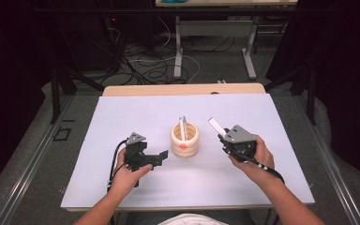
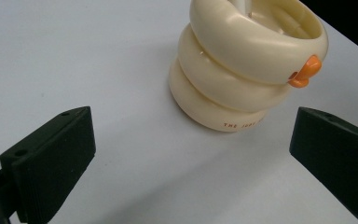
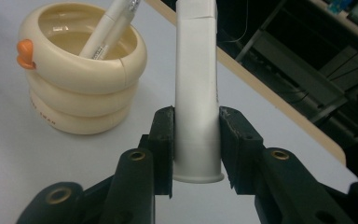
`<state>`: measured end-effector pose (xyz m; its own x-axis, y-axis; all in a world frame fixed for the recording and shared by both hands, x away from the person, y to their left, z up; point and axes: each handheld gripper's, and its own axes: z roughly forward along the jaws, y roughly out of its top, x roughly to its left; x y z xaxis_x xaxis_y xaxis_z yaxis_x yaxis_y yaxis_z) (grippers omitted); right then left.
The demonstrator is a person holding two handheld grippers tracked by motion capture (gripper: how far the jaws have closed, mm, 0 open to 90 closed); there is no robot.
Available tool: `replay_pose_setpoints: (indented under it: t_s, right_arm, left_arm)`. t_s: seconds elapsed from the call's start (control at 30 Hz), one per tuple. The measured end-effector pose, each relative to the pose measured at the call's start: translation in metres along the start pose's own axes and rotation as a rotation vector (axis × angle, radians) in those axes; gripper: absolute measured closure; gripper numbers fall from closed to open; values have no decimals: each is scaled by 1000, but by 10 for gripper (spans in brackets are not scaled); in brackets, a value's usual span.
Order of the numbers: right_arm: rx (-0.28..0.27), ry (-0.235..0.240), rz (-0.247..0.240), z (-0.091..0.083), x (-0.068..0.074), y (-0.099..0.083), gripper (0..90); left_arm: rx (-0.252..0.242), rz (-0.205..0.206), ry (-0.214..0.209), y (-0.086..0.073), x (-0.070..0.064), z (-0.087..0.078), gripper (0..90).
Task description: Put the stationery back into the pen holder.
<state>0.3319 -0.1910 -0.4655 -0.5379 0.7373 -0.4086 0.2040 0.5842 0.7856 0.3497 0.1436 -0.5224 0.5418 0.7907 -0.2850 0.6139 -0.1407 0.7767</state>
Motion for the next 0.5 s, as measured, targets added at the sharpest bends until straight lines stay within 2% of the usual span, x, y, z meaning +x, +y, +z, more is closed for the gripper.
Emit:
replay_pose_setpoints:
  t_s: [0.07,0.13,0.27,0.3,0.37,0.47,0.5]
  right_arm:
    - [-9,-9,-47,-1,5,2,673]
    - [-20,-31,-123,-4,11,3,673]
    - [-49,-61,-216,-9,19,4,672]
    - [-55,-52,-234,-10,20,4,672]
    - [-72,-65,-287,-13,25,4,672]
    - [-97,-85,-393,-16,32,2,673]
    - [-102,-86,-410,-17,34,1,672]
  left_arm:
    - [-1,2,-2,0,0,0,1]
    - [-2,8,1,1,1,-1,1]
    - [-4,11,-1,2,2,-2,1]
    - [-6,12,1,2,2,-3,1]
    - [-14,13,2,3,2,-3,2]
    - [-20,9,2,4,2,-4,2]
    - [-17,7,-1,5,3,-5,2]
